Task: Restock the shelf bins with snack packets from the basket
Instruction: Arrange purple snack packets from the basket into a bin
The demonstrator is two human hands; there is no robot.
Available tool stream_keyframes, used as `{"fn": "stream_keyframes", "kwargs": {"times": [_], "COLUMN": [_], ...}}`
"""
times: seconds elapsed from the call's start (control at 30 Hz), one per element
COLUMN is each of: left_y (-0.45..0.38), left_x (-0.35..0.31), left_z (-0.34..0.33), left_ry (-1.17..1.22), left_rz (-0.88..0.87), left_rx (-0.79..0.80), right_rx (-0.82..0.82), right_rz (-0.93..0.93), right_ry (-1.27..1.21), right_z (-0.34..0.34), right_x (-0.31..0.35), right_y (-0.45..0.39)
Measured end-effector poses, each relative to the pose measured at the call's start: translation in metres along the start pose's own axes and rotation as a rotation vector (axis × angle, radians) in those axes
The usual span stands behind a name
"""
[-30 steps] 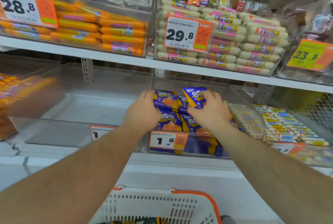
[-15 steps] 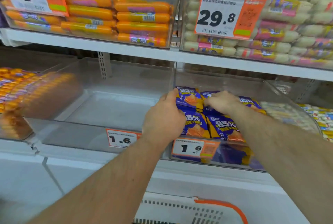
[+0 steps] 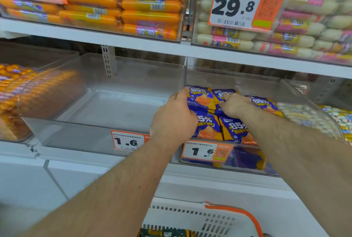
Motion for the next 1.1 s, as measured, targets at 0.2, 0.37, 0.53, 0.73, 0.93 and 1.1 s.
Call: {"fn": "stream_keyframes", "kwargs": {"times": [0.2,0.37,0.53,0.73,0.93,1.1], "left_y": [0.000,0.001,0.005,0.067,0.145,0.179], "left_x": [0.000,-0.001,-0.004,-0.023,-0.005,0.034], "left_z": [0.000,0.001,0.009,0.029,0.059,0.077], "left_ry": [-0.002,-0.013,0.013,-0.094,-0.151,-0.279], "left_rz": [-0.010,-0.007,0.011,-0.282,-0.308,-0.120], "left_rx": [-0.004,0.004,0.123,0.041,0.165,0.436], "right_rx": [0.044,0.014,-0.285,-0.648,-0.720,-0.528], "right_rz": [-0.045,-0.029,0.025,0.281,0.466,0.524], "right_ry": [-0.012,-0.102,-0.207,-0.314,-0.557,-0.607], "right_z": [-0.002,0.012,0.039,0.043,0.017,-0.029], "right_x": [0.001,0.000,0.014,0.043,0.068,0.080], "right_y": [-0.006,0.008,0.072,0.165,0.242,0.278]}}
Point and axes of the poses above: each hand's wrist, its own y-axis away from the middle knuckle, its own z-axis out of the back of the hand, x = y × z, the point moved 2 cm from there along -y, towards the middle knuckle, and after that the axes turned 6 degrees about y, right-handed, at the moved point
